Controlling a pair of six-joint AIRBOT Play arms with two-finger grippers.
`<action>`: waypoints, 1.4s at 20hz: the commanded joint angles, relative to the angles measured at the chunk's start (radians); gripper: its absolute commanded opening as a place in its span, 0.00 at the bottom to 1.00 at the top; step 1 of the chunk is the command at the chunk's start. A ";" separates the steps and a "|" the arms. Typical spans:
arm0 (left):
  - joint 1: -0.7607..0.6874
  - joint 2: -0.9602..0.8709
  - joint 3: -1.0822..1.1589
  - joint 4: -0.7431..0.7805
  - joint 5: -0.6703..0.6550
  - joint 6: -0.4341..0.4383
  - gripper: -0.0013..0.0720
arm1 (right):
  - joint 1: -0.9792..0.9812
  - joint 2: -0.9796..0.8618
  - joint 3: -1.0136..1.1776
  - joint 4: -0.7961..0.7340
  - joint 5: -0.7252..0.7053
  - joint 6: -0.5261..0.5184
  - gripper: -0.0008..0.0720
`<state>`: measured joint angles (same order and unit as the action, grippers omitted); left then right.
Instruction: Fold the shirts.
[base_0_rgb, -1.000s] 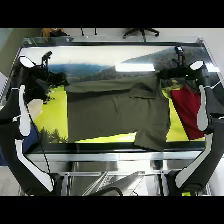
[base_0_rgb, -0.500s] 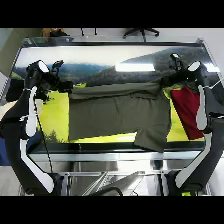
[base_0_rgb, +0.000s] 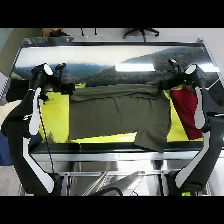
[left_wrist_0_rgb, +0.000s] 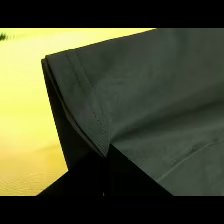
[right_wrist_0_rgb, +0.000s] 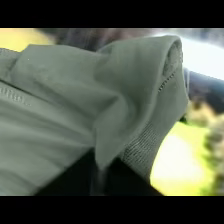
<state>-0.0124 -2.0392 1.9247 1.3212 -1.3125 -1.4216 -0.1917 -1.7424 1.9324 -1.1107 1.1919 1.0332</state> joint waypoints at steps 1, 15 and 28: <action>-0.002 -0.002 0.008 -0.005 -0.018 -0.001 0.70 | 0.001 -0.003 0.000 0.003 0.003 0.034 0.48; 0.056 0.465 -0.767 -0.085 -0.079 -0.048 0.82 | -0.235 0.296 -0.307 0.147 0.368 0.257 0.69; 0.056 0.542 -1.032 -0.395 0.143 0.089 0.54 | -0.338 0.510 -0.555 0.143 0.364 0.202 0.69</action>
<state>0.0429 -1.4998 0.8906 1.0172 -1.2198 -1.3823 -0.5205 -1.2480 1.4128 -0.9672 1.5402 1.2369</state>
